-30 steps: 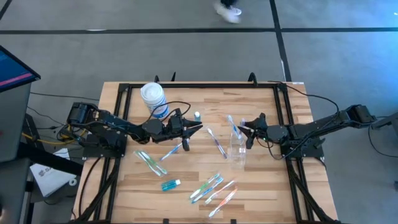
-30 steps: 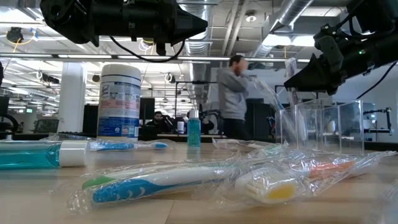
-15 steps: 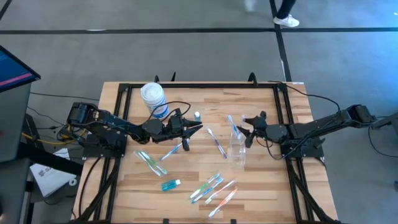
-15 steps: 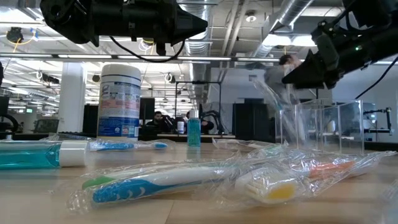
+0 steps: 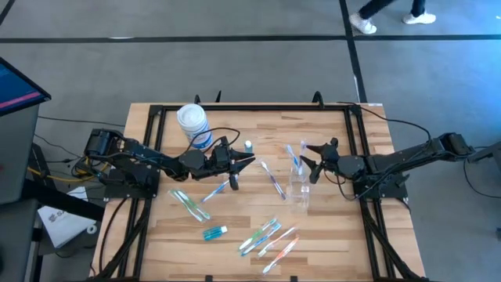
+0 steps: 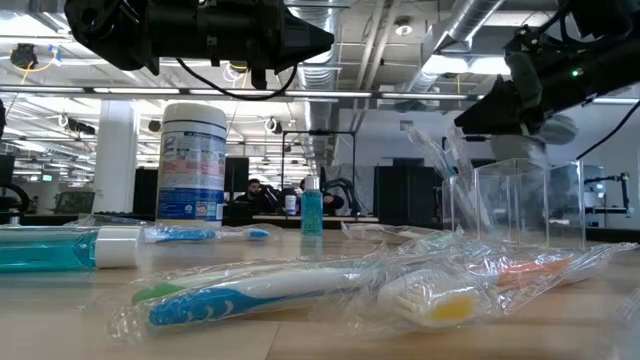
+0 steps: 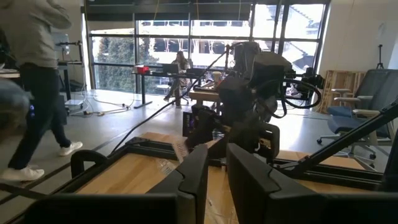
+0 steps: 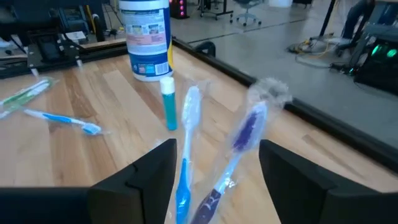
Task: Pick & Place toothbrushing station
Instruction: Put the purple toothbrush into the transparent organizer, then put the blue toothbrush into the transparent organizer
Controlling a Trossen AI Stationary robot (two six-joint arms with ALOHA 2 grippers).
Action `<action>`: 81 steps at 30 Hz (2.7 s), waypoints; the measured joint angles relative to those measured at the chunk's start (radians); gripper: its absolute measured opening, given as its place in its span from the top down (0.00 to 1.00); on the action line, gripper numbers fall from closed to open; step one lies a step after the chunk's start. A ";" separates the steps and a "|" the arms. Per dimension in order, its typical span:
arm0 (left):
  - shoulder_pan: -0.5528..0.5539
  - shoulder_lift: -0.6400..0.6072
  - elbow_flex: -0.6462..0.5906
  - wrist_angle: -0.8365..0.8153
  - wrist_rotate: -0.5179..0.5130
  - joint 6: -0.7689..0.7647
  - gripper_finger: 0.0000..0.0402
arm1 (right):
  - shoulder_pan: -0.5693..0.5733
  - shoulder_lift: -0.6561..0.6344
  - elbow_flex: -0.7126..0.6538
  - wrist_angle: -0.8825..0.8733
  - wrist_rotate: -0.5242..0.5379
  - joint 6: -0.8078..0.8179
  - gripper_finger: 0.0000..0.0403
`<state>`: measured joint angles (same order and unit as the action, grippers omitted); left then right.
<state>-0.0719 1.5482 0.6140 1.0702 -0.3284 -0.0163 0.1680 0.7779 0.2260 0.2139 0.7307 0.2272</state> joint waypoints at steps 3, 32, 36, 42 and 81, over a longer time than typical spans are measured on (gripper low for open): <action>0.000 0.000 0.000 0.000 0.000 0.000 0.87 | 0.000 -0.037 0.000 0.001 0.012 -0.026 0.46; -0.101 -0.004 0.000 -0.482 0.002 -0.231 0.87 | 0.231 -0.175 0.051 0.009 -0.004 -0.080 0.46; -0.105 -0.004 0.000 -0.595 0.039 -0.319 0.87 | 0.238 -0.148 0.057 0.011 -0.004 -0.080 0.46; -0.105 -0.004 0.000 -0.718 0.104 -0.390 0.87 | 0.236 -0.135 0.057 0.015 -0.004 -0.080 0.46; -0.101 -0.079 0.000 -1.242 0.070 -0.595 0.68 | 0.236 -0.136 0.057 0.030 0.000 -0.070 0.46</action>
<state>-0.1730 1.4690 0.6136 -0.1714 -0.2579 -0.6115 0.4038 0.6422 0.2832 0.2442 0.7307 0.1574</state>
